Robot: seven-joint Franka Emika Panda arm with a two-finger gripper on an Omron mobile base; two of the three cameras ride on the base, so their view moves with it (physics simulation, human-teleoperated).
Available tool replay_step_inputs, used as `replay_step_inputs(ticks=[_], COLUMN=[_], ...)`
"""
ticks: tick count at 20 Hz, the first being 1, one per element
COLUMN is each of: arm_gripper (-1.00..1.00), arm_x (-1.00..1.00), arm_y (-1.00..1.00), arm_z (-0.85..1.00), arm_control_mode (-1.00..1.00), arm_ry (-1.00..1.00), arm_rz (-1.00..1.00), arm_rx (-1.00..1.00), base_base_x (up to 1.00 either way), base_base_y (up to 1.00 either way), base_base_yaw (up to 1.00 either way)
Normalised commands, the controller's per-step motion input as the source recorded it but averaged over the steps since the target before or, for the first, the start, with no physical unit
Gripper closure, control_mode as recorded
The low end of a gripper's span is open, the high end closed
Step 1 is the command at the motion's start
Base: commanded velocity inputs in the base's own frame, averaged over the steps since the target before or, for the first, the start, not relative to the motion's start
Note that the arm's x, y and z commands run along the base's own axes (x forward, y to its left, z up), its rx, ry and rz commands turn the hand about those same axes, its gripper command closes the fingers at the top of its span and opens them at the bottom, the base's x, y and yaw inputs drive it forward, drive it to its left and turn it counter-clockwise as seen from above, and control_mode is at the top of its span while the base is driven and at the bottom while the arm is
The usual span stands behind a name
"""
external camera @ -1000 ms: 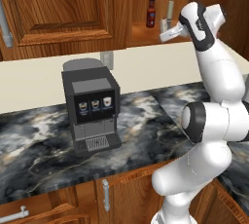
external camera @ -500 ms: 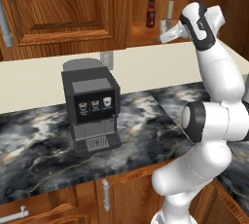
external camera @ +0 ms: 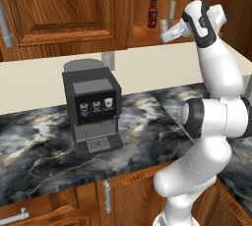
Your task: Pick the candle and candle from the dining table and place them in the open cabinet. Close the cabinet after placing the objects.
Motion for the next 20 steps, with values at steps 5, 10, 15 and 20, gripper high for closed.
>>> replay_step_inputs(ticks=[5, 10, 15, 20], arm_gripper=[1.0, 1.0, 1.0, 1.0], arm_x=[0.13, 0.0, 0.0, 0.0], arm_y=[0.03, 0.12, 0.23, 0.25], arm_z=[0.0, -0.05, -0.24, -0.22], arm_control_mode=[-1.0, -1.0, -1.0, -1.0], arm_ry=[0.0, 0.0, 0.0, -0.01], arm_rz=[0.0, -0.01, -0.09, -0.15], arm_rx=[0.0, 0.0, -0.03, -0.06], base_base_x=[0.0, 0.0, 0.0, 0.0], base_base_y=[0.0, 0.0, 0.0, 0.0], base_base_yaw=[0.0, 0.0, 0.0, 0.0])
